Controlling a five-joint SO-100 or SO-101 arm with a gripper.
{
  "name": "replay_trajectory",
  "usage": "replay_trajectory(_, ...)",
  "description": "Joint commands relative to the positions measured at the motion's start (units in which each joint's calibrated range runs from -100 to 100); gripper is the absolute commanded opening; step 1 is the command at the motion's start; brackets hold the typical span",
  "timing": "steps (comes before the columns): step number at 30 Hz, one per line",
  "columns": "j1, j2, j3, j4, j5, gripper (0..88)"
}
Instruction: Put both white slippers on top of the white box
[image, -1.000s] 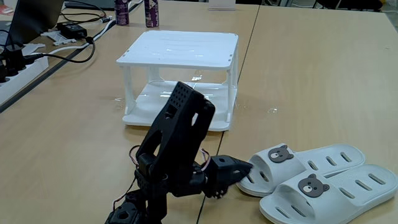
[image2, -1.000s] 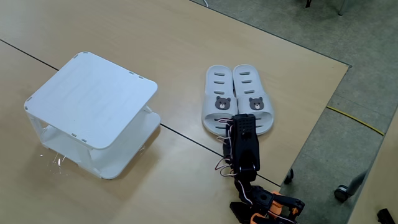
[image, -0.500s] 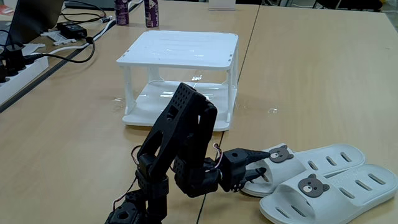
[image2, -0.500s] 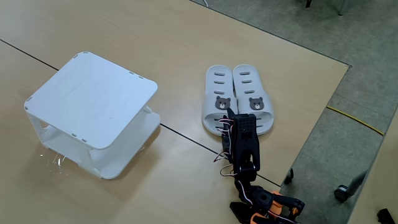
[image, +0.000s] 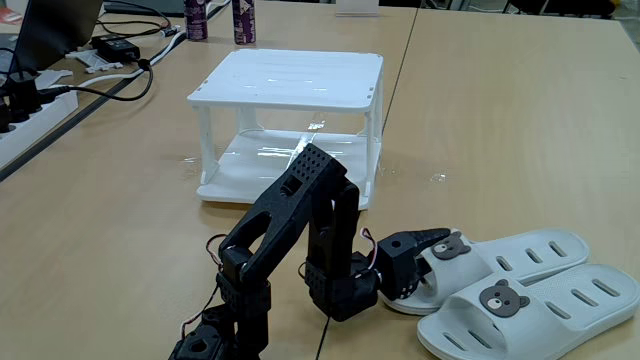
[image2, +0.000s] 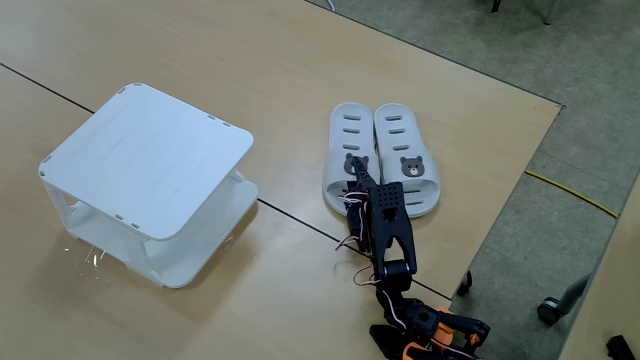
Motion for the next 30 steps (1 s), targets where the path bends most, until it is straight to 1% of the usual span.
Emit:
replay_trajectory(1, 0.0, -0.3, -2.8, -0.3, 0.4, 17.1)
replay_trajectory(12, 0.2, -0.1, -11.7, 6.7, 0.4, 16.8)
replay_trajectory(18, 0.3, -0.1, -14.8, 14.4, 0.4, 16.8)
replay_trajectory(21, 0.4, -0.1, -17.1, 15.4, 0.4, 16.8)
replay_trajectory(28, 5.0, -0.9, -17.0, 17.1, 0.4, 17.1)
replay_trajectory(30, 5.0, -0.9, -17.1, 17.3, 0.4, 17.2)
